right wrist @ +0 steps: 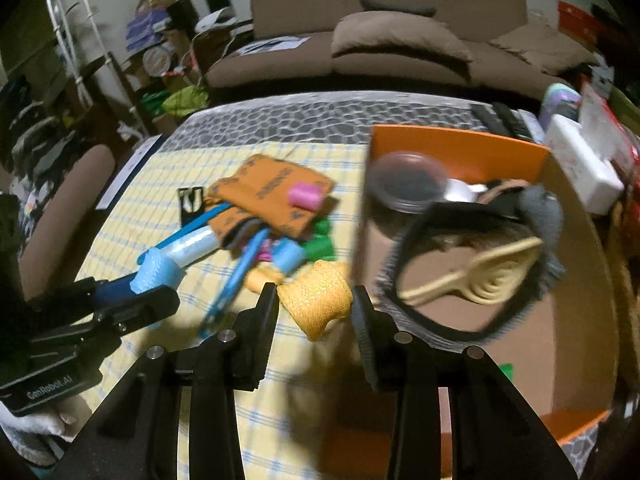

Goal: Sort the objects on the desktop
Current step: 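Carry the blue and yellow rollers in both tools over the cardboard box, then open both tools to drop the rollers into the box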

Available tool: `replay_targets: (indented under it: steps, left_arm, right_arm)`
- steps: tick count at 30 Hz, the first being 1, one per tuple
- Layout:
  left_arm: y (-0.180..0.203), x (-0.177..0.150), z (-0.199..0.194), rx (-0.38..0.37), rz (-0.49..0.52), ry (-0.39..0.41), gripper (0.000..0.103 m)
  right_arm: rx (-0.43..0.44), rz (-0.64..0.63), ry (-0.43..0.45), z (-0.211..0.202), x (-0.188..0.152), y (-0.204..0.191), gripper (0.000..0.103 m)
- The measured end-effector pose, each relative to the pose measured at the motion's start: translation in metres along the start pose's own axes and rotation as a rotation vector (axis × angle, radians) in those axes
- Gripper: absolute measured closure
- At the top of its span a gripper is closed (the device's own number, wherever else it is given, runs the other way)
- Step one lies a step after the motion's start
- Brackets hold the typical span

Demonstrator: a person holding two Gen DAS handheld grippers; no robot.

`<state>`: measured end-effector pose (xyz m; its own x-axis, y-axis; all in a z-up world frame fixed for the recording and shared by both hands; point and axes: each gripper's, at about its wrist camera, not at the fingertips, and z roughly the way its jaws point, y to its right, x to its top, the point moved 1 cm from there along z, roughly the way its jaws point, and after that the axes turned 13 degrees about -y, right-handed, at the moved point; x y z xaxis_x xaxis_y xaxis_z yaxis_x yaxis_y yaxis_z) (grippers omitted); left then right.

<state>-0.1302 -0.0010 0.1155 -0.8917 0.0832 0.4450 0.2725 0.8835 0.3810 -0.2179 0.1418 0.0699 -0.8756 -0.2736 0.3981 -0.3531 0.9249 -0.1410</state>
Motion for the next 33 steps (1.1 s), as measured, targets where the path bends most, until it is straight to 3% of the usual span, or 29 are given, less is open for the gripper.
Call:
replay_targets:
  steps: [17, 28, 33]
  left_arm:
    - [0.097, -0.005, 0.044, -0.048, 0.124, -0.030, 0.071]
    - [0.114, -0.013, 0.063, -0.017, 0.159, -0.055, 0.072]
    - [0.111, -0.011, 0.058, -0.024, 0.145, -0.043, 0.064]
  right_arm:
    - [-0.032, 0.133, 0.010, -0.027, -0.037, 0.088, 0.066]
    - [-0.031, 0.173, -0.056, -0.012, -0.050, 0.112, 0.065]
    - [-0.018, 0.192, -0.071, -0.009, -0.052, 0.114, 0.063]
